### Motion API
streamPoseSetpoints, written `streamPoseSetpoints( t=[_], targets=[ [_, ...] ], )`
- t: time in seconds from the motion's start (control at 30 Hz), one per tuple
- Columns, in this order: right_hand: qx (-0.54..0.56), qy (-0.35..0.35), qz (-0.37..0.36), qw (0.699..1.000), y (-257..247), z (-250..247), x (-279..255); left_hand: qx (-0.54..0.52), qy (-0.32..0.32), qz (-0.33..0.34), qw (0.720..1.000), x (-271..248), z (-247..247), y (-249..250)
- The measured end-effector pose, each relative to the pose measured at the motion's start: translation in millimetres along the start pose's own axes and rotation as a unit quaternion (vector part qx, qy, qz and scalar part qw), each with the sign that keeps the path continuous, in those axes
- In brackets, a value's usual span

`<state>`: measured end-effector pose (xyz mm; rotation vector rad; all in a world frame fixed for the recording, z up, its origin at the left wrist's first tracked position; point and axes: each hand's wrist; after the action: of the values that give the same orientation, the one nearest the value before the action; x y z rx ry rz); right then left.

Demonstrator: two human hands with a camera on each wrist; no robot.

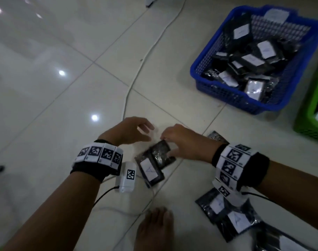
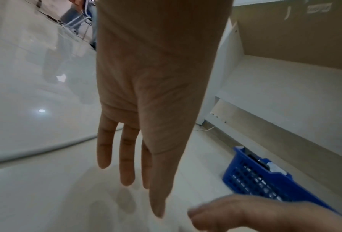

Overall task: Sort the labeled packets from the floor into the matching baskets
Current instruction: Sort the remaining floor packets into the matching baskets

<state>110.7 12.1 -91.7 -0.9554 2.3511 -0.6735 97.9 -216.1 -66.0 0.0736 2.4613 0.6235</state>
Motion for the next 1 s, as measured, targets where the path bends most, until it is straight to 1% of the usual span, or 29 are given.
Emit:
streamPoseSetpoints(
  t=[0.07,0.1,0.13,0.2,0.27,0.37,0.47,0.5,0.53,0.6,0.67,0.73,0.8,0.83,0.9,0.93,0.97,1.0],
  targets=[
    [-0.023,-0.023,-0.018,0.999,-8,18,-1,0.011,-0.039,-0.037,0.998,-18,16,-13],
    [-0.043,-0.032,-0.023,0.998,-11,25,-1,0.025,-0.048,-0.038,0.998,-27,25,-18],
    [-0.071,-0.038,-0.027,0.996,-12,29,-1,0.037,-0.044,-0.031,0.998,-32,35,-21],
    [-0.117,-0.03,-0.041,0.992,-11,35,0,0.04,-0.013,-0.017,0.999,-40,51,-23],
    [-0.122,-0.02,-0.036,0.992,-8,35,2,0.057,0.005,-0.005,0.998,-41,59,-23],
    [-0.075,0.001,0.005,0.997,1,27,0,0.111,-0.016,0.003,0.994,-39,59,-16],
    [-0.061,0.025,0.025,0.997,14,18,-11,0.133,-0.061,-0.022,0.989,-35,51,0],
    [-0.039,0.027,0.037,0.998,18,15,-17,0.124,-0.077,-0.029,0.989,-33,47,6],
    [0.0,0.028,0.049,0.998,20,11,-22,0.091,-0.088,-0.036,0.991,-31,41,9],
    [0.114,0.052,0.076,0.989,22,1,-35,-0.033,-0.105,-0.044,0.993,-27,30,14],
    [0.231,0.094,0.109,0.962,20,-9,-48,-0.124,-0.1,-0.049,0.986,-22,19,25],
    [0.332,0.123,0.149,0.923,20,-17,-59,-0.175,-0.075,-0.056,0.98,-16,10,38],
    [0.408,0.143,0.192,0.881,22,-26,-72,-0.221,-0.063,-0.041,0.972,-9,1,57],
    [0.453,0.155,0.206,0.854,24,-32,-80,-0.239,-0.062,-0.026,0.969,-3,-4,69],
    [0.547,0.173,0.217,0.79,27,-44,-93,-0.272,-0.055,-0.007,0.961,3,-12,88],
    [0.573,0.196,0.221,0.764,33,-49,-102,-0.288,-0.052,0.004,0.956,9,-14,100],
    [0.581,0.222,0.226,0.75,38,-53,-108,-0.305,-0.05,0.01,0.951,13,-16,108],
    [0.566,0.256,0.239,0.746,45,-57,-117,-0.316,-0.054,0.018,0.947,18,-16,120]
  ],
)
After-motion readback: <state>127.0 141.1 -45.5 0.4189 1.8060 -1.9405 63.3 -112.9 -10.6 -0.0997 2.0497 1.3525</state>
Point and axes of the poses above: each hand's wrist, its own x-axis towards the middle knuckle, its own z-axis out of the palm, y = z × x, and after that the axes turned 2 degrees about z, right-handed
